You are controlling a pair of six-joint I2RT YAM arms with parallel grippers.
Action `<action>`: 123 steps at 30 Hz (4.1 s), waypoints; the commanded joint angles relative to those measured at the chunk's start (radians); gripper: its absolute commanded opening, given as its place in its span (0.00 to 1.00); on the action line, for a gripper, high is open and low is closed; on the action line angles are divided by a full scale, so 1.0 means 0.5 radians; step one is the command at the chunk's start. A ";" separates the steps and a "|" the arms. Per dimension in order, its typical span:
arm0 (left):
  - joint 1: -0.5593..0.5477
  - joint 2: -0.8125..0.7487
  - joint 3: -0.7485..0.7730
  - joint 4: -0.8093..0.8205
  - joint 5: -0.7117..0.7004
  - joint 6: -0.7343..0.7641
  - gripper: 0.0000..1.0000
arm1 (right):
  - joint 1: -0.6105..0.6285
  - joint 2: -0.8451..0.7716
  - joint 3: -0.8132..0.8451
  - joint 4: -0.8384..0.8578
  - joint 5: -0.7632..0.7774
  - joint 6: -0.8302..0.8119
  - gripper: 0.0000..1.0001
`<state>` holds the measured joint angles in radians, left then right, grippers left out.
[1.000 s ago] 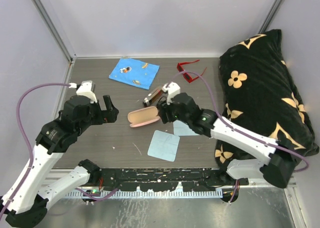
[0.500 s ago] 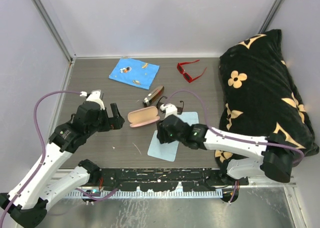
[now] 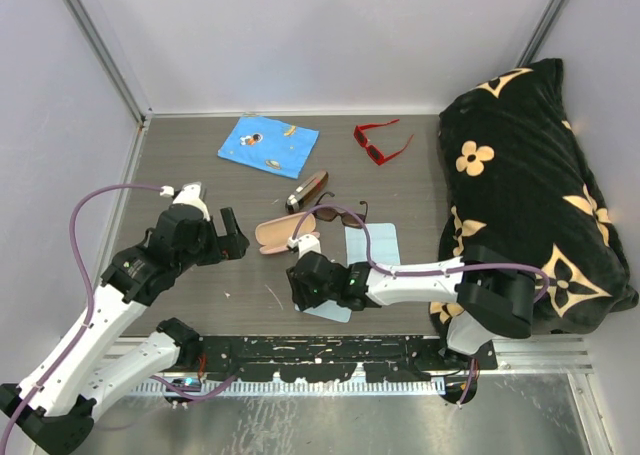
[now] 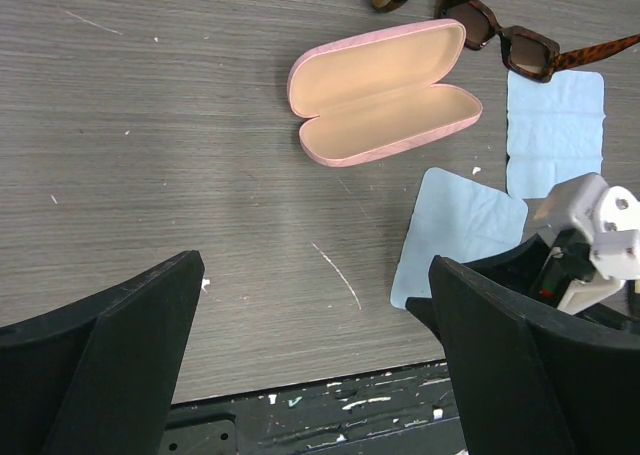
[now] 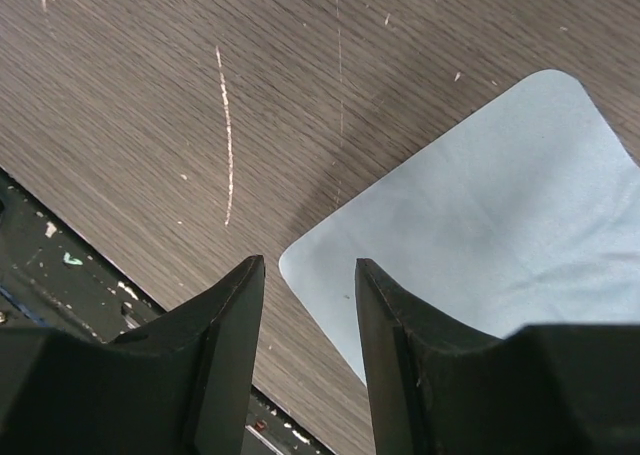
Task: Organize the sunglasses
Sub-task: Adjust the glasses cleaning cloth at the center of the board, then fold the glasses cleaning cloth at the center of the board.
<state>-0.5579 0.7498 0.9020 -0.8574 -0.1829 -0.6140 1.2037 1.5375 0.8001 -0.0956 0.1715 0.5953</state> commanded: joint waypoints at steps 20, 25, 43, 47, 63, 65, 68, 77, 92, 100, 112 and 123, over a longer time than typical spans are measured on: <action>0.008 0.114 0.052 0.101 -0.005 0.038 0.98 | 0.148 0.244 0.127 -0.025 -0.374 -0.144 0.55; 0.008 0.127 0.032 0.104 0.037 0.032 0.98 | 0.190 0.109 0.074 -0.110 -0.408 -0.199 0.56; -0.441 0.382 -0.283 0.540 0.027 -0.292 0.94 | -0.459 -0.456 -0.081 -0.373 -0.132 -0.268 0.53; -0.478 0.575 -0.293 0.688 0.012 -0.300 0.86 | -0.513 -0.376 -0.033 -0.379 -0.192 -0.304 0.51; -0.728 0.997 -0.350 0.974 -0.225 -0.358 0.56 | -0.567 -0.142 0.000 -0.410 -0.052 -0.241 0.47; -0.731 1.024 -0.355 0.991 -0.246 -0.364 0.52 | -0.567 -0.129 0.000 -0.410 -0.044 -0.239 0.47; -0.736 1.121 -0.368 1.030 -0.245 -0.376 0.48 | -0.570 -0.116 -0.008 -0.408 -0.036 -0.228 0.47; -0.739 1.129 -0.394 1.050 -0.292 -0.387 0.47 | -0.570 -0.004 0.035 -0.395 -0.092 -0.263 0.44; -0.737 0.994 -0.518 1.076 -0.345 -0.439 0.42 | -0.562 0.173 0.190 -0.677 -0.072 -0.323 0.38; -0.739 0.901 -0.572 1.053 -0.363 -0.450 0.42 | -0.495 0.274 0.249 -0.801 -0.040 -0.324 0.37; -0.737 0.814 -0.631 1.078 -0.363 -0.474 0.58 | -0.465 0.329 0.166 -0.767 -0.179 -0.247 0.25; -0.737 0.986 -0.583 1.248 -0.180 -0.380 0.61 | -0.499 0.188 0.042 -0.553 -0.186 -0.292 0.01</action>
<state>-0.9230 1.2079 0.5861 -0.3172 -0.3016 -0.8230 0.9524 1.6268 0.8890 -0.3901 0.1211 0.4534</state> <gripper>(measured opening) 0.612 0.035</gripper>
